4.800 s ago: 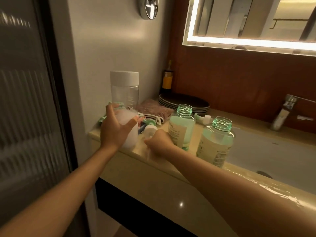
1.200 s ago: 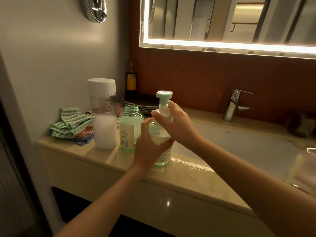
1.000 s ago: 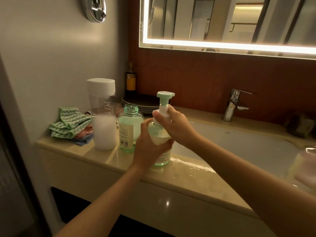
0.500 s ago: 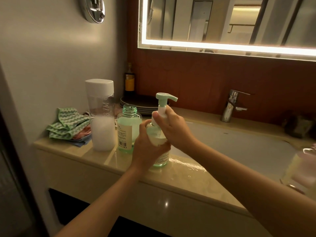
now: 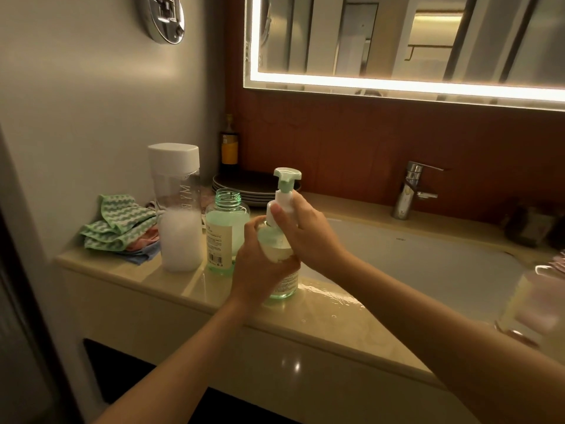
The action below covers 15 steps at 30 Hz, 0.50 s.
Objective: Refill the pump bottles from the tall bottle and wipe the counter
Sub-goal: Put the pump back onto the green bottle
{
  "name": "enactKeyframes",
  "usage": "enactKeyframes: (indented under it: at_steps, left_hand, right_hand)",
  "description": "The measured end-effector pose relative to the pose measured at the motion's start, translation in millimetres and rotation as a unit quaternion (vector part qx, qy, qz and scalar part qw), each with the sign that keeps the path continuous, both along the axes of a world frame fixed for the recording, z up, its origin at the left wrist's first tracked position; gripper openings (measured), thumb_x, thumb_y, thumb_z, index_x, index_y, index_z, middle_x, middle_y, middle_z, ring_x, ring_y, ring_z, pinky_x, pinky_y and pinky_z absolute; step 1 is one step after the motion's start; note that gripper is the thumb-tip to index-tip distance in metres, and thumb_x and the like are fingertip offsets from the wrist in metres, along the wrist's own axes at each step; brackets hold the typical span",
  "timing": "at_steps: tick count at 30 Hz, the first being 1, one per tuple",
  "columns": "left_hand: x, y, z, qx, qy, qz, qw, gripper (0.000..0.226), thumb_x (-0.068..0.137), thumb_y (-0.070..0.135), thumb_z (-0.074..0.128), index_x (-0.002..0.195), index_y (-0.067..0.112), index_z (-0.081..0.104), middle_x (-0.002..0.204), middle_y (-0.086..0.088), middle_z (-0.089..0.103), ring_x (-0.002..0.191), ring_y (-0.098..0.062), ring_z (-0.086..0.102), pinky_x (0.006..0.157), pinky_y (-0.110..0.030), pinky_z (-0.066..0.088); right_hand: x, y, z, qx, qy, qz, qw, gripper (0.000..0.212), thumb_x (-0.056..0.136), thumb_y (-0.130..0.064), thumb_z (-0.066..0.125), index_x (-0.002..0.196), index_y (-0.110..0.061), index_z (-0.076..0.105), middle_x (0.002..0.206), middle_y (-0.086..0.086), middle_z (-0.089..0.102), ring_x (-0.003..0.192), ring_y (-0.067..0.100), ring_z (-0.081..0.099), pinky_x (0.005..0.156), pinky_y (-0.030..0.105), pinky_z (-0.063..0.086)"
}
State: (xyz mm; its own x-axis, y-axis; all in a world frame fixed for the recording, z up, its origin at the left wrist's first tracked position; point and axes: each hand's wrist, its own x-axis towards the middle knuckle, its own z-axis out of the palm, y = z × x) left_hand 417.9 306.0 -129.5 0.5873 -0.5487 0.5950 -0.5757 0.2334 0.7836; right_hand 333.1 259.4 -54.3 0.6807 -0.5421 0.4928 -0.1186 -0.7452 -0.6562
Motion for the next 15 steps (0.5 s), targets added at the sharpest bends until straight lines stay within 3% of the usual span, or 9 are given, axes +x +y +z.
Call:
enactKeyframes:
  at_steps: [4, 6, 8, 9, 12, 15]
  left_hand:
    - [0.2, 0.1, -0.8, -0.006, -0.006, 0.001, 1.0, 0.081, 0.06, 0.02, 0.084, 0.126, 0.014, 0.036, 0.108, -0.001, 0.058, 0.092, -0.015, 0.058, 0.072, -0.014, 0.047]
    - [-0.4, 0.5, -0.6, -0.009, -0.006, -0.003, 1.0, 0.08, 0.062, 0.019, 0.083, 0.126, 0.014, 0.036, 0.113, -0.004, 0.057, 0.096, -0.016, 0.058, 0.077, -0.019, 0.048]
    - [-1.0, 1.0, 0.1, -0.005, -0.005, -0.001, 1.0, 0.08, 0.062, 0.019, 0.082, 0.127, 0.014, 0.035, 0.111, -0.001, 0.056, 0.096, -0.014, 0.056, 0.075, -0.012, 0.045]
    - [-1.2, 1.1, 0.4, -0.003, -0.002, 0.0, 1.0, 0.08, 0.063, 0.018, 0.082, 0.127, 0.014, 0.036, 0.109, 0.002, 0.055, 0.095, -0.012, 0.056, 0.072, -0.007, 0.042]
    - [-1.6, 0.6, 1.3, 0.0, 0.005, -0.003, 1.0, 0.081, 0.061, 0.017, 0.083, 0.127, 0.013, 0.036, 0.105, 0.003, 0.057, 0.091, -0.011, 0.057, 0.068, -0.004, 0.043]
    - [-1.9, 0.5, 0.9, -0.005, -0.002, 0.002, 1.0, 0.083, 0.06, 0.019, 0.084, 0.127, 0.013, 0.036, 0.105, 0.005, 0.056, 0.091, -0.008, 0.056, 0.07, -0.006, 0.043]
  right_hand:
    - [-9.8, -0.4, -4.3, -0.078, -0.005, -0.048, 0.996, 0.055, 0.095, -0.049, 0.032, 0.13, -0.01, 0.049, 0.119, 0.01, 0.061, 0.107, 0.024, 0.057, 0.087, 0.039, 0.047]
    - [-7.0, -6.5, -0.1, -0.047, -0.005, -0.073, 0.996, 0.064, 0.093, -0.052, 0.035, 0.14, -0.009, 0.037, 0.139, 0.012, 0.047, 0.126, 0.025, 0.046, 0.1, 0.041, 0.042]
    - [1.1, -8.0, 5.2, 0.002, 0.0, -0.068, 0.998, 0.075, 0.089, -0.055, 0.041, 0.145, -0.008, 0.023, 0.151, 0.012, 0.028, 0.138, 0.024, 0.03, 0.109, 0.044, 0.033]
    - [4.8, -6.6, 5.8, 0.018, 0.008, -0.056, 0.998, 0.075, 0.088, -0.056, 0.043, 0.144, -0.009, 0.026, 0.149, 0.012, 0.032, 0.136, 0.026, 0.032, 0.108, 0.045, 0.034]
    - [8.5, -2.7, -2.8, 0.024, -0.004, -0.034, 0.999, 0.05, 0.09, -0.05, 0.046, 0.122, -0.011, 0.047, 0.113, 0.006, 0.059, 0.108, 0.025, 0.055, 0.088, 0.04, 0.049]
    - [-0.8, -1.0, -9.8, -0.005, -0.019, -0.035, 0.999, 0.059, 0.088, -0.055, 0.042, 0.129, -0.013, 0.046, 0.112, 0.005, 0.061, 0.103, 0.02, 0.057, 0.088, 0.041, 0.05]
